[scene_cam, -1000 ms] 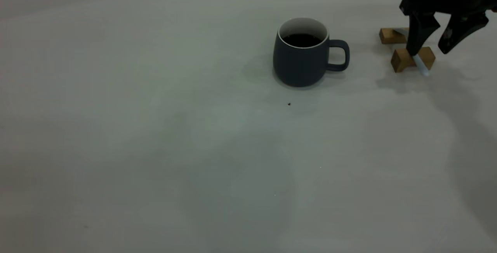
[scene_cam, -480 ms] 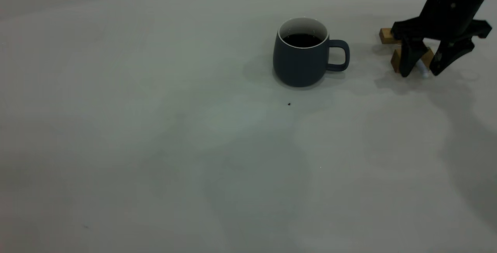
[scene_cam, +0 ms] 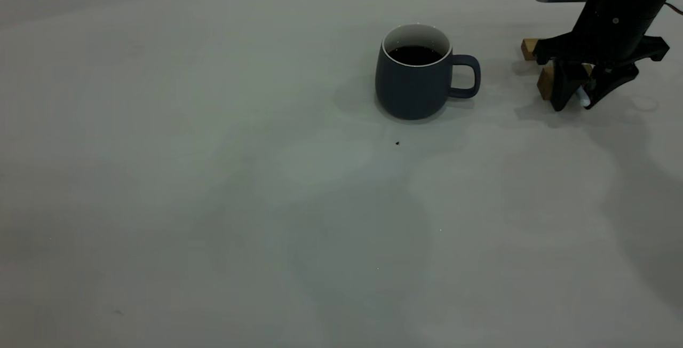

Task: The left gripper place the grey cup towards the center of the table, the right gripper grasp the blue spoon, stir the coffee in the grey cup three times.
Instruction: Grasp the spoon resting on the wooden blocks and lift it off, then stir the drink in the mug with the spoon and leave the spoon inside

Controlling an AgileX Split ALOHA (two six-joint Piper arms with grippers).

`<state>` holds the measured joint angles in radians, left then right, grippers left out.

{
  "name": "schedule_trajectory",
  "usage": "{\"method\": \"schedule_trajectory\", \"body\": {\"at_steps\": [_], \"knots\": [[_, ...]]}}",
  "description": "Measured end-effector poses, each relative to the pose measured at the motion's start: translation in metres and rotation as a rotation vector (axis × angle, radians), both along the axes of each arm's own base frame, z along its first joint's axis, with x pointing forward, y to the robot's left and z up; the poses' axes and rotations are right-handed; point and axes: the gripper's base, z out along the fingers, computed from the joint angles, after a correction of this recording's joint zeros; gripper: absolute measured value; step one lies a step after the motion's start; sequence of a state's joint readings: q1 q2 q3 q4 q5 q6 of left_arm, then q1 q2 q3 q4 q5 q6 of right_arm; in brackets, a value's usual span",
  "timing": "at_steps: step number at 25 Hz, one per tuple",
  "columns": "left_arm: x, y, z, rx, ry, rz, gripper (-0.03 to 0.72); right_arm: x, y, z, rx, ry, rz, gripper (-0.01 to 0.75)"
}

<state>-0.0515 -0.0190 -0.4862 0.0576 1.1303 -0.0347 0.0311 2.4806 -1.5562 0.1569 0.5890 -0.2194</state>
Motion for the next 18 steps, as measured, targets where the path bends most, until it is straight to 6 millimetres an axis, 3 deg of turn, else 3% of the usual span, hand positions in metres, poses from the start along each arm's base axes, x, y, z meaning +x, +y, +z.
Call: {"method": "schedule_trajectory", "body": {"at_steps": [2, 3, 8, 13, 18], "knots": [[0.0, 0.0, 0.0, 0.0, 0.0, 0.0, 0.585, 0.0, 0.0, 0.0, 0.0, 0.003, 0.0, 0.14], [0.0, 0.0, 0.0, 0.0, 0.0, 0.0, 0.585, -0.001, 0.0, 0.0, 0.0, 0.007, 0.0, 0.109], [0.0, 0.0, 0.0, 0.0, 0.0, 0.0, 0.585, -0.001, 0.0, 0.022, -0.007, 0.021, 0.018, 0.115], [0.0, 0.0, 0.0, 0.0, 0.0, 0.0, 0.585, 0.002, 0.002, 0.077, 0.017, -0.042, 0.008, 0.115], [0.0, 0.0, 0.0, 0.0, 0.0, 0.0, 0.585, -0.008, 0.025, 0.114, 0.301, 0.04, -0.116, 0.115]]}}
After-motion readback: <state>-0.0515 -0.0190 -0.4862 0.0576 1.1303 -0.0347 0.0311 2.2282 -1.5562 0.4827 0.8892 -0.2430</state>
